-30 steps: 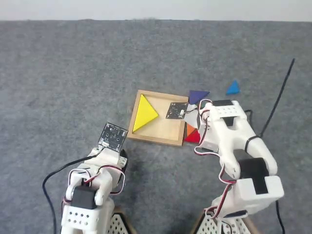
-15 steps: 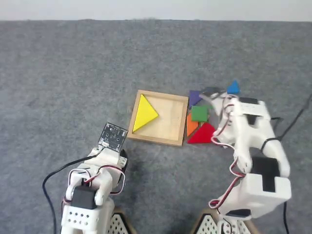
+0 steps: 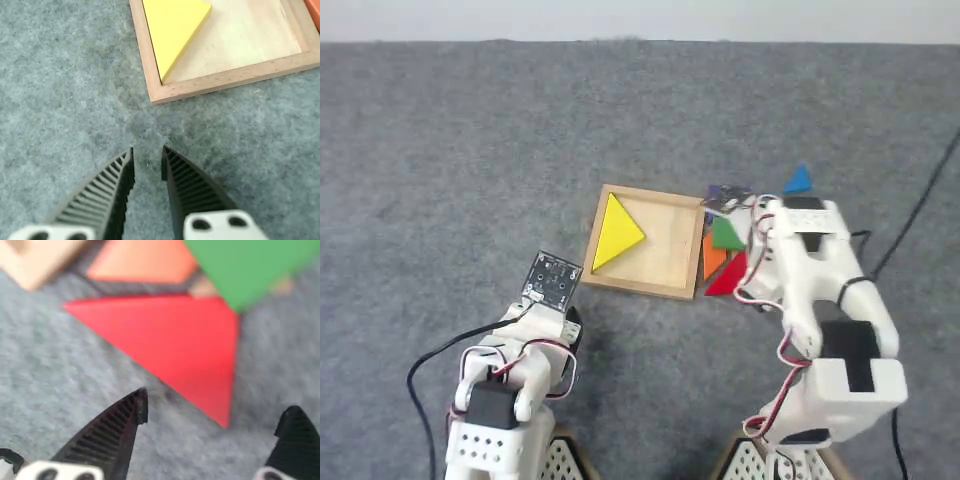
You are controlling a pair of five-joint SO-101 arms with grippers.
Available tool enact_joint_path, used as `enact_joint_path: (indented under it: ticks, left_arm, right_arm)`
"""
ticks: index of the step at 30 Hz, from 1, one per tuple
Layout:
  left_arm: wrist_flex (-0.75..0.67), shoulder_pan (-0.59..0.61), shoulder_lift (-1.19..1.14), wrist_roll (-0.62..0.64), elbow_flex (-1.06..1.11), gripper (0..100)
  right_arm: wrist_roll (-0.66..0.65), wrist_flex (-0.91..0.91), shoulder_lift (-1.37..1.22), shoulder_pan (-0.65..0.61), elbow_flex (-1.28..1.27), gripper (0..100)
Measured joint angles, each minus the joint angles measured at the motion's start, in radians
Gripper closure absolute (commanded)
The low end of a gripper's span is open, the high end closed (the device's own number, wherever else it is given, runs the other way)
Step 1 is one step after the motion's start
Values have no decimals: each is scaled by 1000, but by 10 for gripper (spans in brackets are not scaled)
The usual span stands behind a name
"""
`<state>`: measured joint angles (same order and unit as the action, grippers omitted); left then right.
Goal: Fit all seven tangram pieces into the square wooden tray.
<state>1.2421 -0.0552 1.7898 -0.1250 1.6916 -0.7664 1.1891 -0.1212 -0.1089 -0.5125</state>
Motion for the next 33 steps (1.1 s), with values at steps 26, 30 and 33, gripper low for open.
enact_joint_path:
  ticks: [26, 30, 33]
  left_arm:
    - [0, 0, 0, 0, 0, 912]
    - [0, 0, 0, 0, 0, 912]
    - [0, 0, 0, 0, 0, 912]
  right_arm:
    - [-158, 31, -187, -117, 238, 652]
    - [-155, 48, -221, -68, 241, 655]
    - [-149, 51, -222, -32, 241, 657]
